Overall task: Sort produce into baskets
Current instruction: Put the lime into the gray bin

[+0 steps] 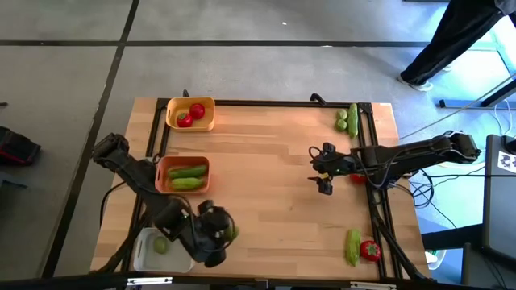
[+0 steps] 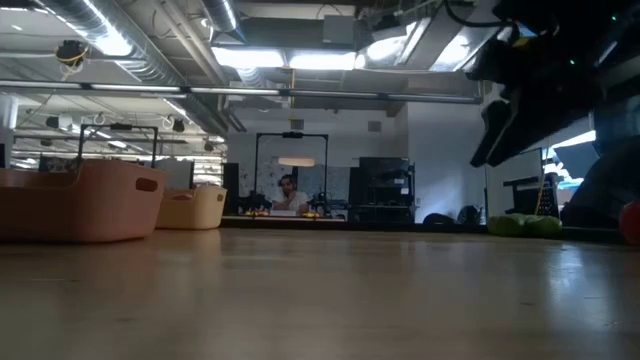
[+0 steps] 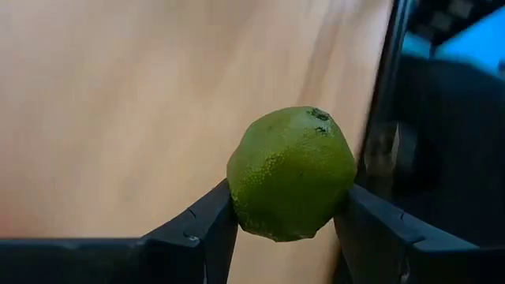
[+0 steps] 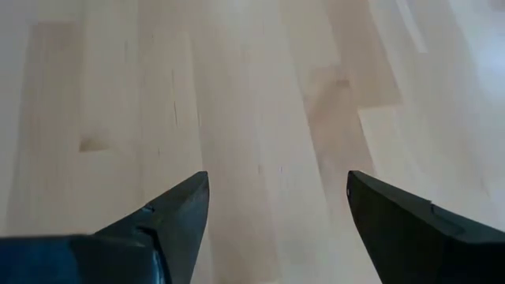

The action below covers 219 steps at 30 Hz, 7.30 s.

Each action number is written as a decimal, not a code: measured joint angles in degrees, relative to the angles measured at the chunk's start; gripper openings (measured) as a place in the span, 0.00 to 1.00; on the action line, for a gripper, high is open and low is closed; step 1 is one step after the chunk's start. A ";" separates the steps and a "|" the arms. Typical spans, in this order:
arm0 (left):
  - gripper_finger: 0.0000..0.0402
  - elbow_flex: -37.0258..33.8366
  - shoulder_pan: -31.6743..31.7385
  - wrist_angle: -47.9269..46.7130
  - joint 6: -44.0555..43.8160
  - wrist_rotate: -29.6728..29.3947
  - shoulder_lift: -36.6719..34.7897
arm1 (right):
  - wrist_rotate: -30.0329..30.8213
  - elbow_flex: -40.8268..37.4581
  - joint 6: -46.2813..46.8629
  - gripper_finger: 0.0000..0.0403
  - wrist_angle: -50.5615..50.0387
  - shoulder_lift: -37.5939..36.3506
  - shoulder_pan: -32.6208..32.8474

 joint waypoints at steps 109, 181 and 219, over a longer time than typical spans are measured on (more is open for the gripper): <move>0.67 -27.12 12.43 35.40 26.07 -13.19 -6.34 | 10.89 5.00 1.26 0.72 -11.07 0.71 -33.05; 0.67 -27.52 18.65 38.50 27.85 -13.27 -6.21 | -13.22 9.96 -4.82 0.34 -6.38 25.47 -56.94; 0.67 -27.52 23.63 64.90 14.96 -23.65 1.22 | 3.22 9.92 -6.56 0.35 22.45 15.47 -4.28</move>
